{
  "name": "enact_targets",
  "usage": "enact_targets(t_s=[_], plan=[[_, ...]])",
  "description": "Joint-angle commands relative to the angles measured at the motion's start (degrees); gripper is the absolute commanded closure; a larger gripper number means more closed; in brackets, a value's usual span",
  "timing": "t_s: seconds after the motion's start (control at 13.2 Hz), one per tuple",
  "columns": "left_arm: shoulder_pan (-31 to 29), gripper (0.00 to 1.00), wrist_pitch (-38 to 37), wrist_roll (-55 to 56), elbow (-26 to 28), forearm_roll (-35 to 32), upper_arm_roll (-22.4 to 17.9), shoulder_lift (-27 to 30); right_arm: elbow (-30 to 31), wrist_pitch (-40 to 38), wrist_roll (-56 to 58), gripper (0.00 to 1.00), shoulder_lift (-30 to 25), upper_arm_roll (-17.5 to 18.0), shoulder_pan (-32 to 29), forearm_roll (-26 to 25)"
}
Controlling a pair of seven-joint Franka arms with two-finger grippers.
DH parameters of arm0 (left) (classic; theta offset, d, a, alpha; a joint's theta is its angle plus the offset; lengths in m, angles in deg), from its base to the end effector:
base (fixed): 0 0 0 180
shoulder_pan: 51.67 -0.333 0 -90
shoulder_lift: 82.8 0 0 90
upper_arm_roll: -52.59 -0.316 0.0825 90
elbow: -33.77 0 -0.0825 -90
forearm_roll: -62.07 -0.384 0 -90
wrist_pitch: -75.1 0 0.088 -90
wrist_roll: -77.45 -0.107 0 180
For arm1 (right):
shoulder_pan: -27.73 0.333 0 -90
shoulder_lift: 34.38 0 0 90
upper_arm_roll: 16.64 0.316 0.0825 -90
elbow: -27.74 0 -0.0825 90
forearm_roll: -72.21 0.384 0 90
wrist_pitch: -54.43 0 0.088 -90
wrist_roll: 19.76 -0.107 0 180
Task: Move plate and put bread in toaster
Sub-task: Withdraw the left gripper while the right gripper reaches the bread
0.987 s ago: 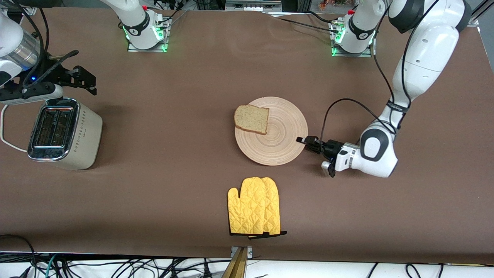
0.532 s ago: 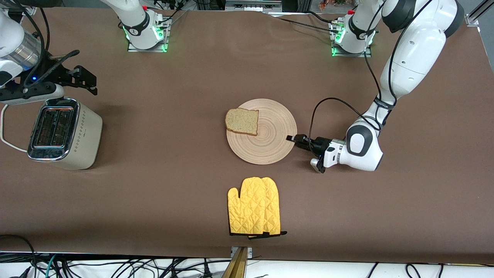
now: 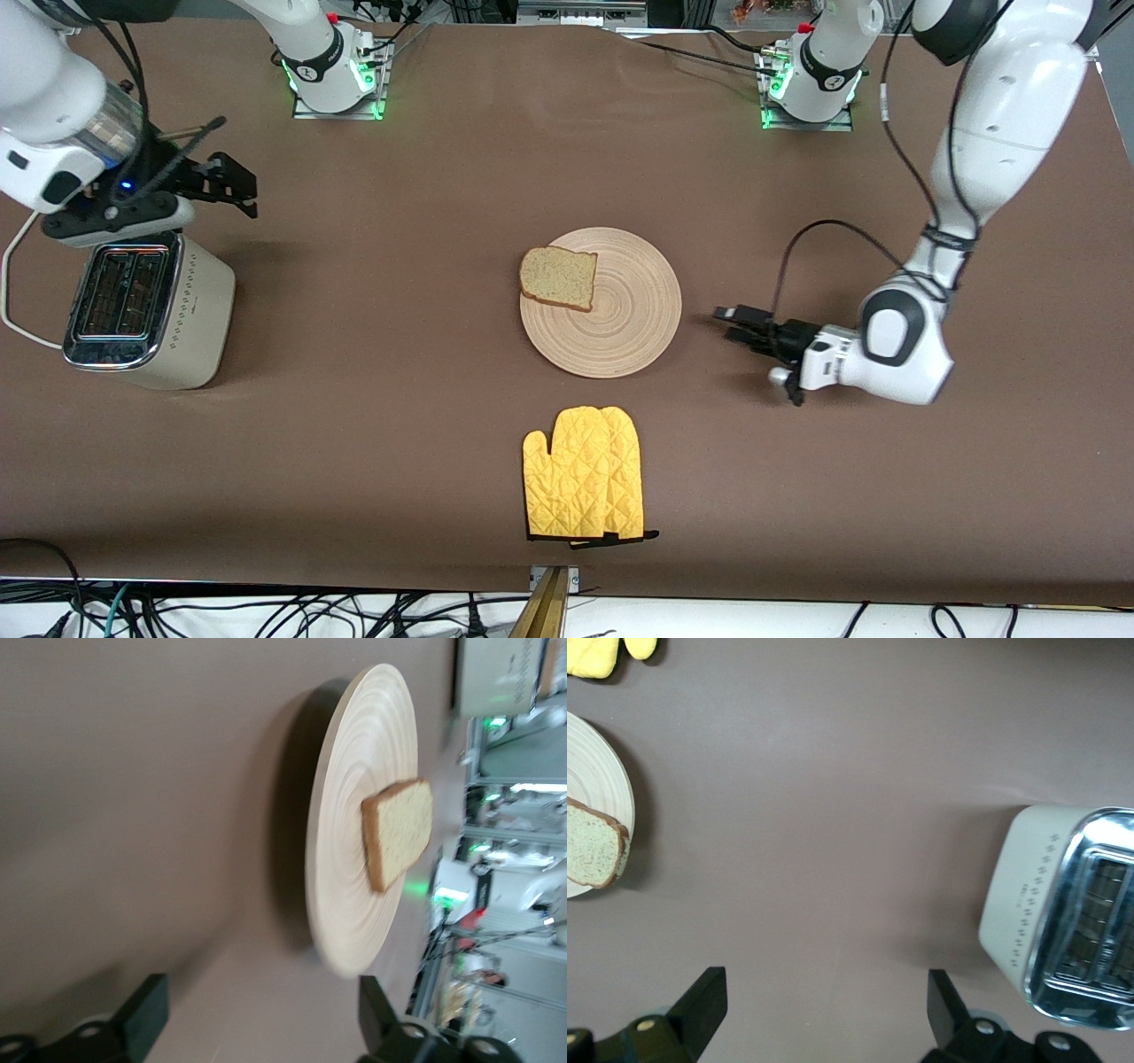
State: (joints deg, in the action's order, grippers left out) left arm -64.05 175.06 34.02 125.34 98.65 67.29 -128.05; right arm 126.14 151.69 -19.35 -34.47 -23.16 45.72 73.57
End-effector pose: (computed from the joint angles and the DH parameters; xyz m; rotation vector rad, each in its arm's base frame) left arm 0.6301 -0.0635 0.1700 2.1290 -0.4897 -0.3546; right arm 0.5483 0.1135 0.5667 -3.1034 -0.3179 0.0320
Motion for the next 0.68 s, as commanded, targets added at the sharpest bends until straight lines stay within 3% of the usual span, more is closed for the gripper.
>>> enact_targets(t_s=[0.0,0.46,0.61], plan=[[-3.0,0.00,-3.6,2.6,-0.6,-10.8,-0.1,7.2,0.4,3.8,-9.3,0.00,3.9,2.3,1.8,3.5],[-0.4,0.00,-3.9,15.3,-4.1,-36.7,1.3,19.1,5.6,17.8,-29.9,0.00,11.2,3.9,14.0,5.1],[1.1,0.00,-7.4,20.5,-6.6,-43.9,1.3,22.2,9.9,24.7,-33.1,0.00,12.5,3.9,16.9,5.2]])
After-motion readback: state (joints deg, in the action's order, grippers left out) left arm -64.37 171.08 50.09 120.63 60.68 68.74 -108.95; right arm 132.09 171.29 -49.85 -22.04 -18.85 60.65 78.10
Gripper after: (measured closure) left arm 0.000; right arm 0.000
